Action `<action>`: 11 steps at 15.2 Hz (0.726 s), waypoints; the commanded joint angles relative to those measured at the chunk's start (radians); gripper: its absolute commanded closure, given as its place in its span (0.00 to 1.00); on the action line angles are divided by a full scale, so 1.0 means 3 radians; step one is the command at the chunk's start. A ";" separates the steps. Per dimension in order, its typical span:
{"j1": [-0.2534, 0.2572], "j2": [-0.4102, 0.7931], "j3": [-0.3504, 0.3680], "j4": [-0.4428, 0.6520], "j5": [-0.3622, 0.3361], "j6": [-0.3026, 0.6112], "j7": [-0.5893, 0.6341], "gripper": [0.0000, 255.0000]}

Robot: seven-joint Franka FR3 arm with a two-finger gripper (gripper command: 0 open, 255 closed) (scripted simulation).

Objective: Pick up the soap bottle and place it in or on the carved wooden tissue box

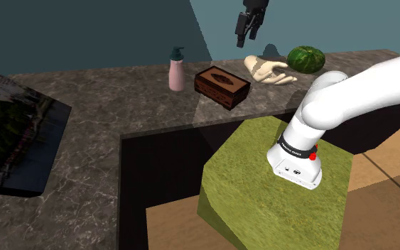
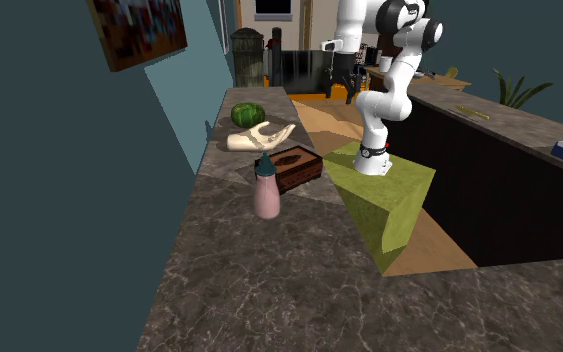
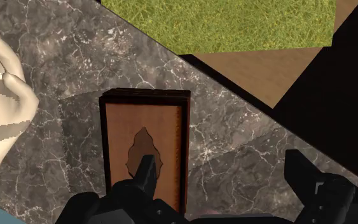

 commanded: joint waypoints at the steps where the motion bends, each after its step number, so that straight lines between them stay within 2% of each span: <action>1: 0.0000 0.0000 0.0000 0.0000 0.0000 0.0000 0.0000 0.00; 11: 0.0029 0.1346 -0.0098 0.0664 0.0114 0.0684 0.0026 0.00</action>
